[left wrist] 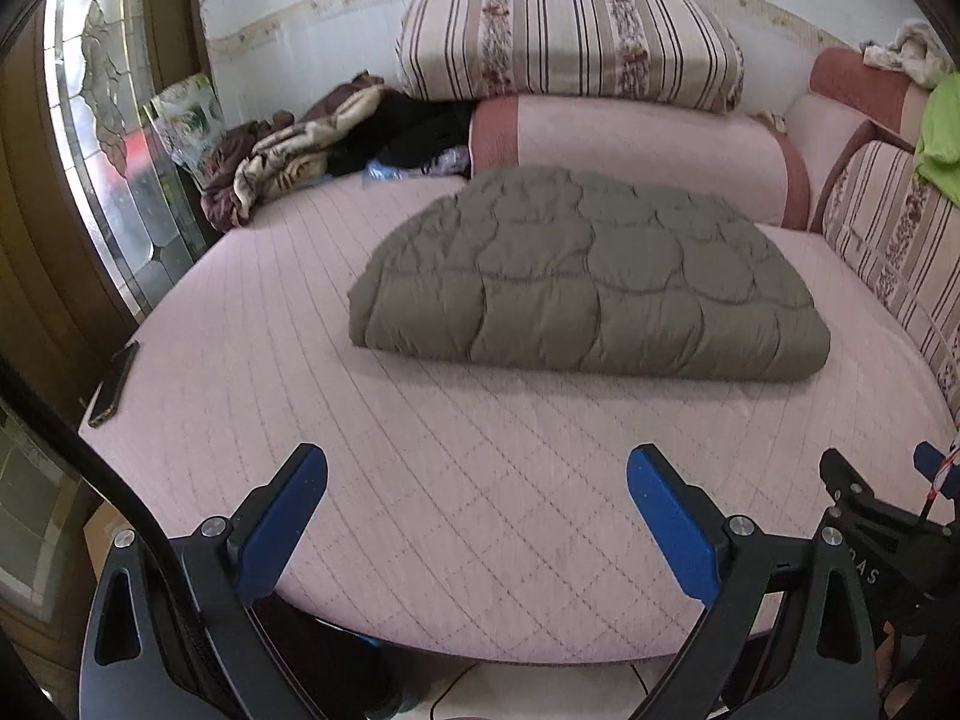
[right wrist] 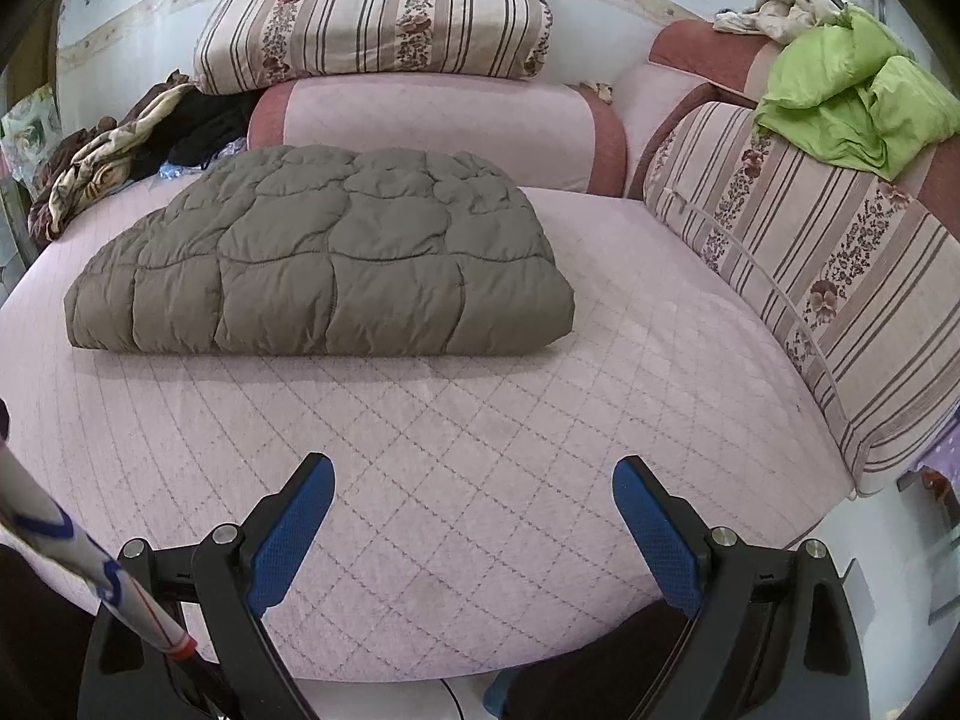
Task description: Fold large clothes
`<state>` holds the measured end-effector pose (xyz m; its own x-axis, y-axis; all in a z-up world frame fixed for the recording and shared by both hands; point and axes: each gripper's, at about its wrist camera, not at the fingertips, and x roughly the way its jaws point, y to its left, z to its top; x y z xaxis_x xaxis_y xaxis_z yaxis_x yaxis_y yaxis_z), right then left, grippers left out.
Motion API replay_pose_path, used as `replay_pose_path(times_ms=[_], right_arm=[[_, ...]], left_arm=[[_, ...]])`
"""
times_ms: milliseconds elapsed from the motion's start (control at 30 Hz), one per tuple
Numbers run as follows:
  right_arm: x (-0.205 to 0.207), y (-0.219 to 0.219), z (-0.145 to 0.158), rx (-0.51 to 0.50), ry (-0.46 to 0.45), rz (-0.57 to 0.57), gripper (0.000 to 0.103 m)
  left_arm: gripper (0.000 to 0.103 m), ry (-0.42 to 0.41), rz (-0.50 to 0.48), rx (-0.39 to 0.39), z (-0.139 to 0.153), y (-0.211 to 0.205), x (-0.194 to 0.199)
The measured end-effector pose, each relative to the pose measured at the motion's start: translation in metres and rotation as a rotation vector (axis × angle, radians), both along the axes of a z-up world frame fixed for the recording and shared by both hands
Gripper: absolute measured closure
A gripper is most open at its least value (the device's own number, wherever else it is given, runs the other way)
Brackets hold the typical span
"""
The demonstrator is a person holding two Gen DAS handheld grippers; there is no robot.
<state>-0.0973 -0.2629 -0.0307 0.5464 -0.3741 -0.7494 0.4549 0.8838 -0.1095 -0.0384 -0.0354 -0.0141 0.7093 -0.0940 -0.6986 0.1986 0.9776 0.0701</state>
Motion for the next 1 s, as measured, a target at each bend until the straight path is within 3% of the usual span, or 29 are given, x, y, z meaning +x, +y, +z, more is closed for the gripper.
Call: replay_pose_path(times_ms=[1000], right_arm=[[0.019,0.008,-0.031,0.016,0.085,0.022,0.007]], left_arm=[[0.003,0.159,-0.036,-0.005,-0.039,-0.010,0.026]])
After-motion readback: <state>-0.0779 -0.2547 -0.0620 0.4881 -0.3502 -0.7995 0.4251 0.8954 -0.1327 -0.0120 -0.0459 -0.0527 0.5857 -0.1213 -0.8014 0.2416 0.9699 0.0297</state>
